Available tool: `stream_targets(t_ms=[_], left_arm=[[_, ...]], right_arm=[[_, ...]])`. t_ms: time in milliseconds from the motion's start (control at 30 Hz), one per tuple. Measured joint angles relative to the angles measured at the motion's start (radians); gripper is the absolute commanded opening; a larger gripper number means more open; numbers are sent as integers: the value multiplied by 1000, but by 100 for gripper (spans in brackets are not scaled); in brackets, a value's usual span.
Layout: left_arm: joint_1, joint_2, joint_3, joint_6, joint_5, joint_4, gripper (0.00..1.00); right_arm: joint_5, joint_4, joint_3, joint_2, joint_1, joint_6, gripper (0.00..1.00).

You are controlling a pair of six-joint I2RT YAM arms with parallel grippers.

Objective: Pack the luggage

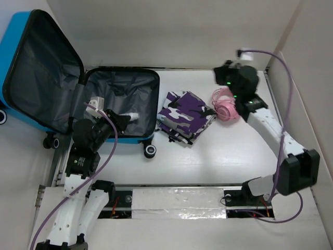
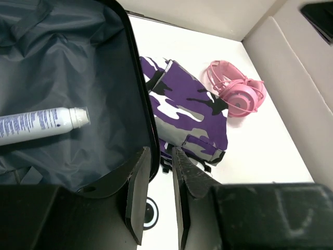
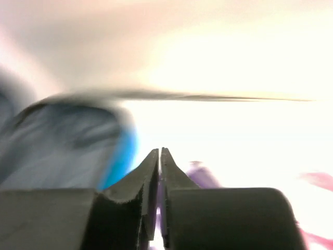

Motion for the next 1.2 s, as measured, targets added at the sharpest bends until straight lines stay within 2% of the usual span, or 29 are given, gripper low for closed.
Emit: stream_targets(t_ms=[33,100,133,233,467,633,1033,1200], left_arm=[[0,1,0,0,5,1,21],[0,3,0,0,8,1,22],[0,7,0,0,8,1,23],[0,20,0,0,9,1,24],[0,42,0,0,14,1,24],[-1,44,0,0,19,2,24],[-1,46,0,0,35,2,25],[-1,46,0,0,36,2,25]], right_arm=[[12,5,-52,-45,-78,-3,39],[78,-5,-141,-95,-210,-6,63],[104,-15,-172,-101,-251,-5,81],[166,-67,-251,-79,-337,-8,99],[220,-142,-243,106,-492,25,100],[144,-152,-201,245,-507,42,100],[54,-103,-264,176,-466,80,100],[-1,-100,-261,218,-482,119,100]])
